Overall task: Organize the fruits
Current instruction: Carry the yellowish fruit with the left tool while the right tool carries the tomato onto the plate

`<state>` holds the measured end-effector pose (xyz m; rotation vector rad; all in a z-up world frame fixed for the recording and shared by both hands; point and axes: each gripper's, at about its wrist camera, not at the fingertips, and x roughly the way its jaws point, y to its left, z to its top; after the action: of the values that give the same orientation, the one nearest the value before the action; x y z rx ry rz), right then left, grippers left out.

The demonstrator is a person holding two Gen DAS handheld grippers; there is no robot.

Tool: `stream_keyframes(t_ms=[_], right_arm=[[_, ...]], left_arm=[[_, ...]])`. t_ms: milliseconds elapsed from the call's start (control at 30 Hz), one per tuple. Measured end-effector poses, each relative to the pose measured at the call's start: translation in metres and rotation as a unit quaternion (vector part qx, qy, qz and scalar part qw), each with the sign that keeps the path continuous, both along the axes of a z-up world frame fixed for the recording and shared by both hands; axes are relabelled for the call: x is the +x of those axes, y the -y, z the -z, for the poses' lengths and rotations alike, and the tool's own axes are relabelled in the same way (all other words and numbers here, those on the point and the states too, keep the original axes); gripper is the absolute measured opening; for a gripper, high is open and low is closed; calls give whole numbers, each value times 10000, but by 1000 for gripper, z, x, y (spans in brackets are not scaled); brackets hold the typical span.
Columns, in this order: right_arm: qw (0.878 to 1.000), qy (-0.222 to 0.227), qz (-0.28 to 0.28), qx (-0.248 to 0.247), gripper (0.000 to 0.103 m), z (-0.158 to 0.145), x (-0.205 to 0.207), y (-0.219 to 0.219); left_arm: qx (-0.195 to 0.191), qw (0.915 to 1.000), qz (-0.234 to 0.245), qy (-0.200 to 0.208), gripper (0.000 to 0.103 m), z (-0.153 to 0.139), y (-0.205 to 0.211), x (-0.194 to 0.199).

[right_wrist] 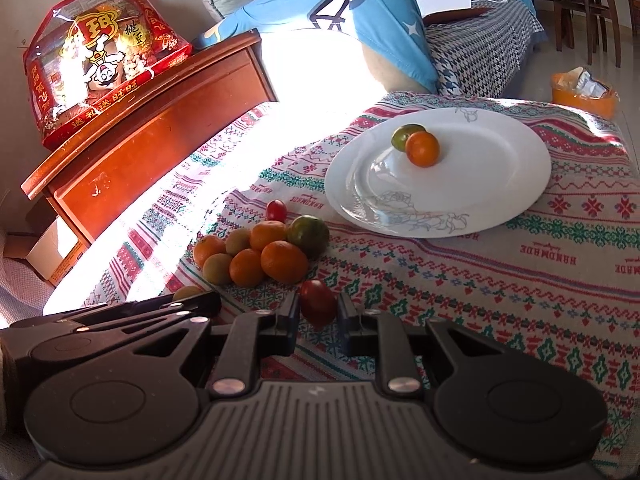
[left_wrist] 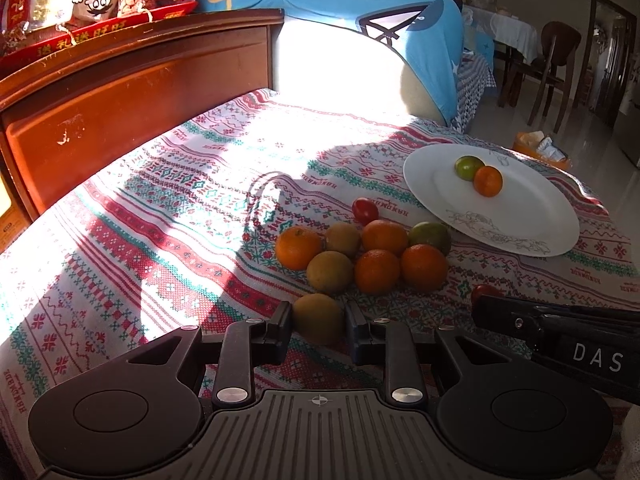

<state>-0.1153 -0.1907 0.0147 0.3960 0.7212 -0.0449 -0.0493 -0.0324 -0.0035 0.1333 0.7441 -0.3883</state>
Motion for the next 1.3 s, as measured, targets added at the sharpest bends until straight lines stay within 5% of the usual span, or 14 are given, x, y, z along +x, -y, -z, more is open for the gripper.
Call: stream_keyframes(t_ms=[767,1300], right_arm=[[9963,275,789,216,20,-23,-30,44],[9885,588,1299,503,20,-26,-29,79]], left_arm=[[-290,9995,97,-34,25,-18,16,-15],[-522,9975,475,84,25,-41,72,-1]])
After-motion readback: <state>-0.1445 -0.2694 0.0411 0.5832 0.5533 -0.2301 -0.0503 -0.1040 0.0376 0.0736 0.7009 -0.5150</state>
